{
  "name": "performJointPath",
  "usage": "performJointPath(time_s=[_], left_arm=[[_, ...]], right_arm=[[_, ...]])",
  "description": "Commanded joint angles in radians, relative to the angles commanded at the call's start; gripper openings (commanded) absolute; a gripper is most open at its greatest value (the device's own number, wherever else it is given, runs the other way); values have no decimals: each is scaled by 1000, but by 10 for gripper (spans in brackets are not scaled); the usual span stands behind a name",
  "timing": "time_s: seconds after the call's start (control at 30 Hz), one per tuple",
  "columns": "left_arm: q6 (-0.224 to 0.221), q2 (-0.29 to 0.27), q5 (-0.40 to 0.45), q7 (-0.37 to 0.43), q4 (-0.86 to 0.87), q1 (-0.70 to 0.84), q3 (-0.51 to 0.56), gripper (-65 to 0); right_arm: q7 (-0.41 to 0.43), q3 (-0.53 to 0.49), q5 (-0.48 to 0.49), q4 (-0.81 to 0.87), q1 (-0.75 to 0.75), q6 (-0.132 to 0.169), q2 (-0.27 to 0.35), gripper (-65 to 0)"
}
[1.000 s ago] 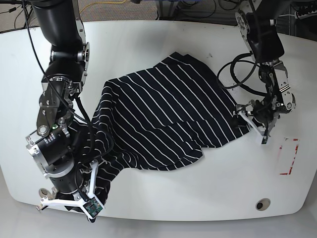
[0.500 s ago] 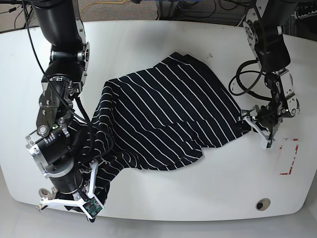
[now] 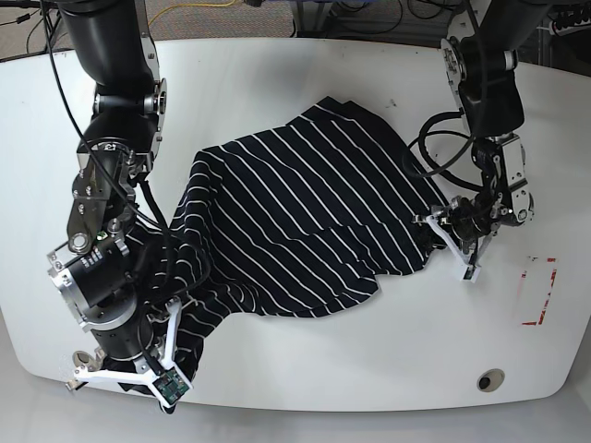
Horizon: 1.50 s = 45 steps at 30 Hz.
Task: Layout the t-shirt on the table in an organized manner, then fold the t-shirt properly
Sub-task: 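Lower the shirt and move the left gripper to grasp another edge, then lift the shirt with both grippers and shake it out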
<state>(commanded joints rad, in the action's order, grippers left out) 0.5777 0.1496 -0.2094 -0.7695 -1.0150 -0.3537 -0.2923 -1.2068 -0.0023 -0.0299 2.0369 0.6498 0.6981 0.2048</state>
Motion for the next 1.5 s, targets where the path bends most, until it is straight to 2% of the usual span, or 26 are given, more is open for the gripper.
performJointPath(time_s=[0.03, 0.23, 0.37, 0.6, 0.7, 0.87, 0.97, 1.23, 1.3, 1.37, 1.5], left_arm=[[0, 0, 0, 0, 0, 0, 0, -649], [0, 5, -6, 0, -20, 0, -8, -650], [0, 6, -6, -14, -133, 3, -11, -650], [3, 8, -6, -176, -413, 14, -104, -650], [3, 8, -6, -235, -516, -26, -121, -650], [3, 11, -5, -334, -638, -132, -161, -650], [3, 48, -5, -404, -692, -239, -170, -650], [3, 104, -6, -523, -730, -549, -175, -650], [3, 110, -6, -557, -729, -634, -175, -650], [3, 112, -6, -578, -730, -698, -175, -650], [3, 126, -5, -601, -732, -764, -175, -650]], right_arm=[[0, 0, -2, -2, 0, 0, 0, -650], [0, 0, -2, -3, 0, 0, 0, -650], [0, 0, -3, -3, 0, 0, 6, -650], [0, 63, -5, -49, 11, 0, 25, -650], [18, 75, -5, -98, 44, 0, 35, -650], [98, 69, -5, -216, 120, 0, 72, -650], [126, 68, -3, -299, 204, 0, 80, -650], [127, 51, -3, -439, 479, 0, 81, -650], [127, 25, -3, -457, 543, 0, 103, -650], [126, 0, -2, -457, 588, 0, 129, -650], [121, -23, -2, -436, 621, 0, 143, -650]])
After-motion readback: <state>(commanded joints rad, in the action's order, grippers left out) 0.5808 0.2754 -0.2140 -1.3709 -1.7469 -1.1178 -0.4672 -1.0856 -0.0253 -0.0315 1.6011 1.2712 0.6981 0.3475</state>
